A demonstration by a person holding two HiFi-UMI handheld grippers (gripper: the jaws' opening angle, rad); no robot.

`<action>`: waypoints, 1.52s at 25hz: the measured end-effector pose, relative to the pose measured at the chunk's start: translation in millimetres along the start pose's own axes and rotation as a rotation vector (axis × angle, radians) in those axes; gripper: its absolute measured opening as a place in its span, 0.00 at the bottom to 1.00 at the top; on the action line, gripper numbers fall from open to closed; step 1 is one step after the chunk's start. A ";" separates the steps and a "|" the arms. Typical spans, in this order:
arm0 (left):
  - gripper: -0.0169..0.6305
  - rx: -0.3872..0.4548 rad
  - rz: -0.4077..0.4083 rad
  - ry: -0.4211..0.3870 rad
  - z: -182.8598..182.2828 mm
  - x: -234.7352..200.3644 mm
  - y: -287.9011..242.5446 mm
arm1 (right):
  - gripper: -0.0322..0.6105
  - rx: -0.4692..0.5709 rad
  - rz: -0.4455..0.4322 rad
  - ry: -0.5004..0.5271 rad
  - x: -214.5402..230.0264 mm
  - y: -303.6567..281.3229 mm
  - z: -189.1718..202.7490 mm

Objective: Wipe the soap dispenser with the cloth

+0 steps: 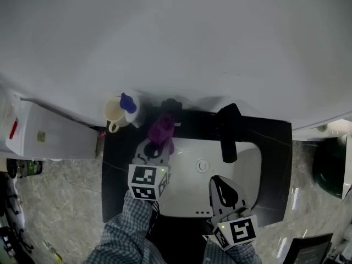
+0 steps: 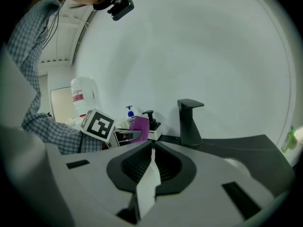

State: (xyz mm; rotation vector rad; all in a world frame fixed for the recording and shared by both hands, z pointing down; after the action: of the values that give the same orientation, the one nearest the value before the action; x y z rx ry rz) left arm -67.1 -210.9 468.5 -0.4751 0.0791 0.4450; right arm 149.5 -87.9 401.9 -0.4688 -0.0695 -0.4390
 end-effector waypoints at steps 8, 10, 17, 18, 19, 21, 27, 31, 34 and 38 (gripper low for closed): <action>0.12 0.027 0.015 -0.009 -13.7 17.5 16.5 | 0.10 0.024 -0.004 0.005 -2.0 3.3 -9.7; 0.12 0.052 0.030 -0.016 -24.5 26.3 20.0 | 0.10 0.033 -0.004 0.010 -1.9 4.8 -13.3; 0.12 0.111 -0.010 -0.082 -68.8 37.4 17.9 | 0.10 0.050 0.010 0.017 0.2 10.1 -22.5; 0.12 0.112 -0.021 -0.082 -72.4 36.0 15.9 | 0.10 0.049 0.013 0.014 0.3 10.9 -23.0; 0.12 0.112 -0.031 -0.081 -74.8 34.3 13.6 | 0.10 0.048 0.015 0.010 0.4 11.5 -23.1; 0.12 0.109 -0.043 -0.078 -77.3 31.4 8.8 | 0.10 0.044 0.018 0.005 0.9 12.2 -22.7; 0.12 0.086 -0.032 -0.042 -74.4 31.7 -9.2 | 0.10 0.030 0.034 -0.009 4.6 11.1 -19.0; 0.12 0.060 -0.017 -0.034 -68.0 37.1 -22.3 | 0.10 0.031 0.034 -0.012 8.5 11.7 -14.9; 0.12 0.034 -0.018 -0.030 -62.8 39.5 -31.6 | 0.10 0.025 0.041 -0.021 12.3 12.0 -12.2; 0.12 0.006 -0.020 -0.032 -57.9 41.4 -43.7 | 0.10 0.012 0.049 -0.026 16.5 12.5 -8.3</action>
State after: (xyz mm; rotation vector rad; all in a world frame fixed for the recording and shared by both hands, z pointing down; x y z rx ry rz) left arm -9.3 -255.8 428.4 -0.4622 0.0450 0.4328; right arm 169.5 -88.1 391.9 -0.4630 -0.0853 -0.3840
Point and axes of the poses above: the fingertips, and each gripper's own axes: y backward along the fingers, x to its right, z out of its underside, the point moved 10 cm from there along y, backward along the fingers
